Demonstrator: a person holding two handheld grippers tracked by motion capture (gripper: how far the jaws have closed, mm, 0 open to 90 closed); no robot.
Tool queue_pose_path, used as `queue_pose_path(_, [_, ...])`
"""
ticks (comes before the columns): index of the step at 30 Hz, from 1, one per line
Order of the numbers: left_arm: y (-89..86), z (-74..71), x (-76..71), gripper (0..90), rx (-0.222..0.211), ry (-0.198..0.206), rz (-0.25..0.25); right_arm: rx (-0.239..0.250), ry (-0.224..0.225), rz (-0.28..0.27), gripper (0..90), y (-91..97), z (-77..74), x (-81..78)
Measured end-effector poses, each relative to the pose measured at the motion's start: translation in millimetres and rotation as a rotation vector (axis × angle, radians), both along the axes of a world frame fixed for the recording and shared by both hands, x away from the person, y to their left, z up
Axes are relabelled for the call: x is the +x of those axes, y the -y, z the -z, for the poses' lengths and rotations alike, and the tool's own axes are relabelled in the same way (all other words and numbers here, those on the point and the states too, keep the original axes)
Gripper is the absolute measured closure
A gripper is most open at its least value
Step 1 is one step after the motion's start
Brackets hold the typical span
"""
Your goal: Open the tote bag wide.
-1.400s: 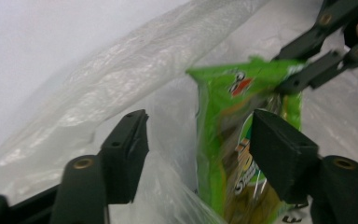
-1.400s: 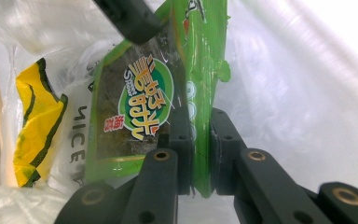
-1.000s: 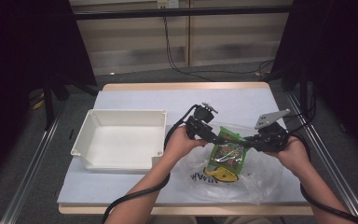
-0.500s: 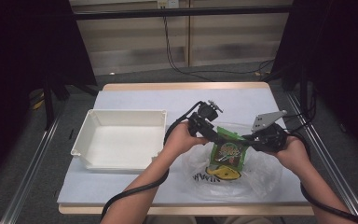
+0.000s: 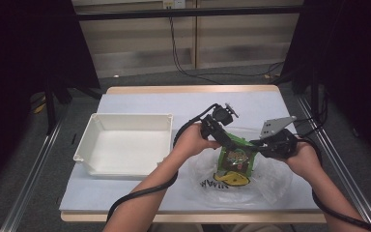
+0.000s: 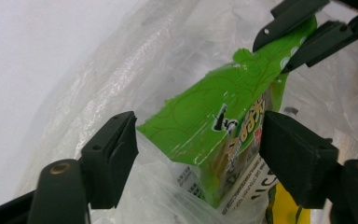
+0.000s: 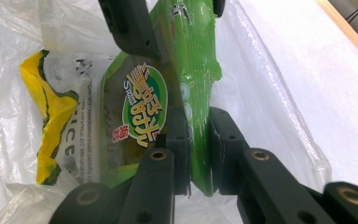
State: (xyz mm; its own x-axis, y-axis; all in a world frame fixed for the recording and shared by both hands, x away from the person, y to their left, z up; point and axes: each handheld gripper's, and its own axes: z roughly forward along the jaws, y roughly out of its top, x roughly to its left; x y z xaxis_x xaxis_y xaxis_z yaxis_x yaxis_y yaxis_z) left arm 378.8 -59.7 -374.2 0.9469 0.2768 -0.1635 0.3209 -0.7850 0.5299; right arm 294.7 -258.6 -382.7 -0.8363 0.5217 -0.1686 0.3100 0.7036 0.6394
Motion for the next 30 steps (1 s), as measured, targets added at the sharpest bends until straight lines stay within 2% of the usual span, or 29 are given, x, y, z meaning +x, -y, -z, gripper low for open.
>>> queue_pose_path(2, [1.3,0.1,0.2,29.3,0.001,-0.016,0.012,0.001,0.001,-0.007,79.8,0.0,-0.7,0.0])
queue_pose_path(4, [2.7,0.2,0.1,30.7,-0.007,-0.009,0.014,-0.007,0.009,-0.002,79.6,-0.3,-1.6,-0.5])
queue_pose_path(7, [4.0,-0.4,-0.3,33.9,-0.003,-0.022,0.018,-0.003,0.006,-0.013,78.5,-0.6,-2.4,-0.7])
queue_pose_path(10, [3.3,-0.7,0.0,37.4,0.003,-0.029,0.031,0.0,0.008,0.007,75.6,0.3,-1.2,-2.0])
queue_pose_path(12, [2.6,-1.5,0.4,39.8,0.018,-0.042,0.046,0.022,0.004,0.003,71.2,2.2,1.3,-2.3])
queue_pose_path(15, [2.5,-2.5,-1.3,42.5,0.027,-0.042,0.063,0.059,-0.011,0.037,57.3,7.0,3.0,-2.6])
queue_pose_path(16, [2.5,-3.2,-1.5,42.7,0.03,-0.039,0.073,0.068,-0.011,0.064,52.7,8.2,3.5,-2.8])
queue_pose_path(18, [1.9,-5.1,-2.3,43.3,0.026,-0.037,0.092,0.092,-0.035,0.079,46.6,10.9,5.9,-2.6])
queue_pose_path(20, [1.0,-5.8,-3.5,43.4,0.023,-0.038,0.083,0.11,-0.037,0.095,38.4,13.4,8.7,-2.5])
queue_pose_path(21, [0.3,-6.3,-2.6,43.5,0.027,-0.036,0.098,0.123,-0.042,0.106,34.9,14.3,10.3,-2.6])
queue_pose_path(22, [-0.4,-6.4,-4.0,43.6,0.022,-0.047,0.083,0.135,-0.046,0.115,31.7,15.6,11.7,-2.4])
queue_pose_path(25, [-2.8,-6.5,-3.7,45.3,0.02,-0.043,0.092,0.171,-0.069,0.131,29.6,19.4,15.4,-3.9])
queue_pose_path(30, [-6.0,-6.7,-5.1,45.9,0.026,-0.05,0.084,0.194,-0.091,0.139,28.5,23.0,23.9,-6.3])
